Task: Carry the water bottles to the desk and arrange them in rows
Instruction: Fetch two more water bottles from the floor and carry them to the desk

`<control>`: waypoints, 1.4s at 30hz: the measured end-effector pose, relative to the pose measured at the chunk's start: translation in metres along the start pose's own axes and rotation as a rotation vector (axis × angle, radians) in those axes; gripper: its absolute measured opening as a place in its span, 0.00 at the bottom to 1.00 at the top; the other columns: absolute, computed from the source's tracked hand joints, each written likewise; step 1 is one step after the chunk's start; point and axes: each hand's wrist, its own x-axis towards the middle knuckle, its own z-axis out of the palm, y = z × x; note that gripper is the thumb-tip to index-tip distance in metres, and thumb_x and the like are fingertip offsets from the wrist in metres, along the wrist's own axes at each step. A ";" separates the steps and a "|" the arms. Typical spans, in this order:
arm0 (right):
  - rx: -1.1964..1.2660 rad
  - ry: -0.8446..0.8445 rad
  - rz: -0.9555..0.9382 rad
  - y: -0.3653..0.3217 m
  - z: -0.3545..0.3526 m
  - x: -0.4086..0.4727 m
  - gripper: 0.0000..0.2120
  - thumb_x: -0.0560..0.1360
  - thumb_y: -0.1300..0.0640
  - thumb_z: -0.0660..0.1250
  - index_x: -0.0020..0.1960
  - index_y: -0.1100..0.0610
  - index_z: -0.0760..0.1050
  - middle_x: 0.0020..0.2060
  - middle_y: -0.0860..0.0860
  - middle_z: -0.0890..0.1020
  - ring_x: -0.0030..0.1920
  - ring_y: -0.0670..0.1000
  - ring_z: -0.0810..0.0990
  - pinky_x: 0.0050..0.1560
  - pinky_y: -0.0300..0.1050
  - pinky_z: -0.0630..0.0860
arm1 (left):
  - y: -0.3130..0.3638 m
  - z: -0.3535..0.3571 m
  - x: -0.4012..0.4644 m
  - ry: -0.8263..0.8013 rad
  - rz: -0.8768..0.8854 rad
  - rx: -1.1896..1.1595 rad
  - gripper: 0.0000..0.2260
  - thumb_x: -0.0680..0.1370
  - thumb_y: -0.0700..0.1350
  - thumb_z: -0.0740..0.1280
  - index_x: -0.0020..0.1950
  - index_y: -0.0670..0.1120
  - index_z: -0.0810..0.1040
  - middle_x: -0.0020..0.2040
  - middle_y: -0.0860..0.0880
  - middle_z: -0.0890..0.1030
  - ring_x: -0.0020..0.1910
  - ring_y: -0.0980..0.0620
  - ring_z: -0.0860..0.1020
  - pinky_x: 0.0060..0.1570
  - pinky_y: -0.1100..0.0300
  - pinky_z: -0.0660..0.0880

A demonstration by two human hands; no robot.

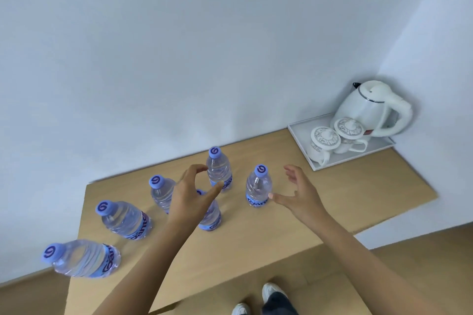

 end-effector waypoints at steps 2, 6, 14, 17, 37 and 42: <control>0.019 0.045 0.006 0.002 -0.013 -0.014 0.35 0.69 0.60 0.79 0.71 0.52 0.67 0.67 0.49 0.72 0.65 0.45 0.69 0.59 0.40 0.65 | 0.018 0.002 0.001 -0.027 0.071 0.024 0.17 0.74 0.46 0.74 0.60 0.48 0.76 0.56 0.56 0.78 0.56 0.58 0.74 0.48 0.76 0.65; 0.069 0.151 0.063 0.010 -0.047 -0.046 0.34 0.70 0.59 0.78 0.71 0.50 0.67 0.64 0.47 0.73 0.64 0.47 0.72 0.58 0.40 0.67 | 0.058 0.024 -0.005 -0.127 0.184 0.010 0.13 0.75 0.44 0.72 0.59 0.50 0.76 0.55 0.57 0.78 0.55 0.59 0.74 0.47 0.80 0.64; 0.130 0.393 0.198 0.042 -0.136 -0.121 0.31 0.70 0.58 0.78 0.69 0.48 0.68 0.61 0.47 0.75 0.61 0.47 0.74 0.52 0.38 0.73 | 0.136 0.123 -0.049 -0.531 0.405 -0.016 0.17 0.76 0.47 0.72 0.63 0.48 0.75 0.57 0.57 0.78 0.59 0.59 0.75 0.57 0.66 0.69; 0.154 0.479 0.252 0.062 -0.177 -0.151 0.31 0.71 0.58 0.77 0.70 0.49 0.68 0.61 0.46 0.75 0.61 0.47 0.74 0.50 0.38 0.73 | 0.157 0.163 -0.069 -0.647 0.445 0.033 0.18 0.76 0.50 0.72 0.64 0.51 0.74 0.58 0.58 0.78 0.60 0.59 0.75 0.56 0.66 0.69; 0.260 0.798 0.401 0.214 -0.491 -0.264 0.28 0.72 0.56 0.76 0.69 0.49 0.70 0.61 0.46 0.76 0.61 0.47 0.76 0.47 0.31 0.72 | 0.369 0.471 -0.196 -0.995 0.454 -0.044 0.18 0.77 0.54 0.70 0.66 0.55 0.73 0.60 0.61 0.77 0.61 0.62 0.75 0.52 0.73 0.68; 0.275 0.882 0.430 0.244 -0.556 -0.274 0.28 0.72 0.56 0.76 0.69 0.51 0.70 0.61 0.48 0.76 0.60 0.49 0.77 0.47 0.34 0.72 | 0.419 0.540 -0.201 -1.059 0.476 -0.051 0.16 0.76 0.54 0.70 0.62 0.58 0.73 0.59 0.62 0.77 0.60 0.61 0.76 0.48 0.76 0.67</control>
